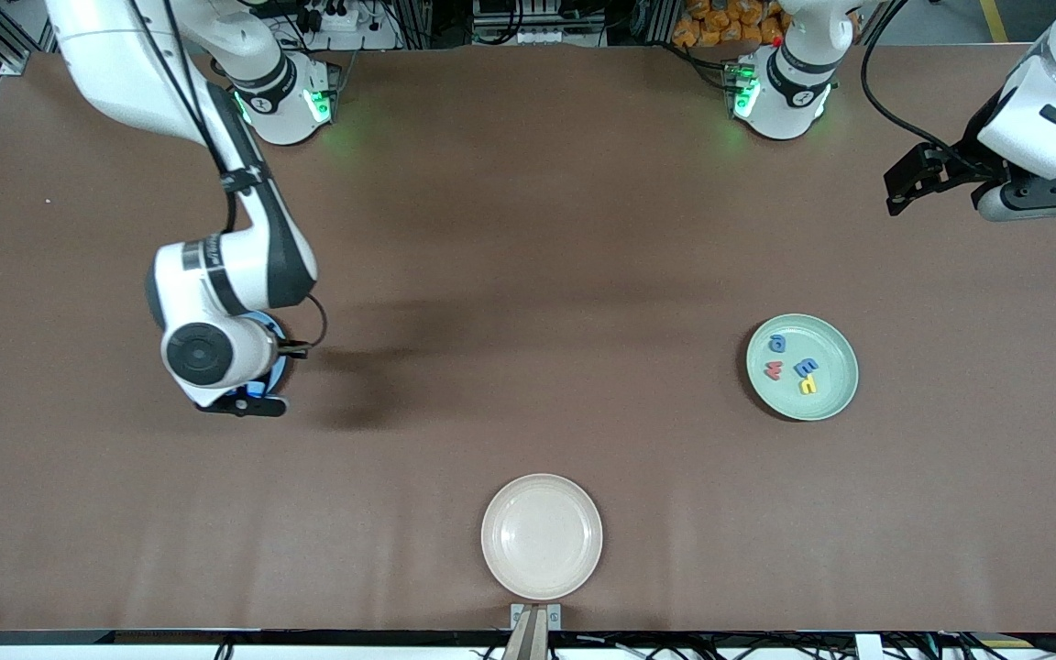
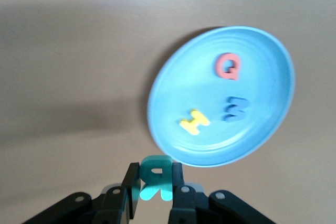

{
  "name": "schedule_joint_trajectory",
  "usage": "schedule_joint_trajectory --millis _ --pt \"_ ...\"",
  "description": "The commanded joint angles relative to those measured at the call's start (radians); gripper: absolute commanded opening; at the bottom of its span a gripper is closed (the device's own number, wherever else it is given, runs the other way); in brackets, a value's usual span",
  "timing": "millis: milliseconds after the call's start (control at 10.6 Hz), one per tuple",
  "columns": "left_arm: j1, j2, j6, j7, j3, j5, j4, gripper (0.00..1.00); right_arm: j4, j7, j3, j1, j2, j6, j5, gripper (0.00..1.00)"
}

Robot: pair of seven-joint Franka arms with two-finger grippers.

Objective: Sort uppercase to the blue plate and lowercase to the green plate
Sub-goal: 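Carry the cyan R to the blue plate with the right gripper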

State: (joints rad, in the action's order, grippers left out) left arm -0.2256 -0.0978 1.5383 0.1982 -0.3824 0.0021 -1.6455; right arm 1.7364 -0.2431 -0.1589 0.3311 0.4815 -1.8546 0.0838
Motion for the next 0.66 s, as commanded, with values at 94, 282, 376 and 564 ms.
schedule_joint_trajectory --millis 94,282,376,564 --pt "0.005 0.004 -0.009 -0.020 0.007 -0.025 0.004 1.00 0.201 0.165 0.007 -0.108 -0.057 -0.255 0.031 0.21" --pt "0.003 0.003 -0.009 -0.020 0.002 -0.025 0.006 1.00 0.233 0.264 0.009 -0.156 -0.035 -0.384 0.021 0.23" --pt "0.003 0.003 -0.009 -0.020 0.002 -0.025 0.006 1.00 0.229 0.266 0.009 -0.159 -0.015 -0.403 0.016 0.22" --pt "0.003 0.006 -0.009 -0.020 0.002 -0.024 0.006 1.00 0.221 0.269 0.013 -0.170 0.005 -0.429 -0.074 0.22"
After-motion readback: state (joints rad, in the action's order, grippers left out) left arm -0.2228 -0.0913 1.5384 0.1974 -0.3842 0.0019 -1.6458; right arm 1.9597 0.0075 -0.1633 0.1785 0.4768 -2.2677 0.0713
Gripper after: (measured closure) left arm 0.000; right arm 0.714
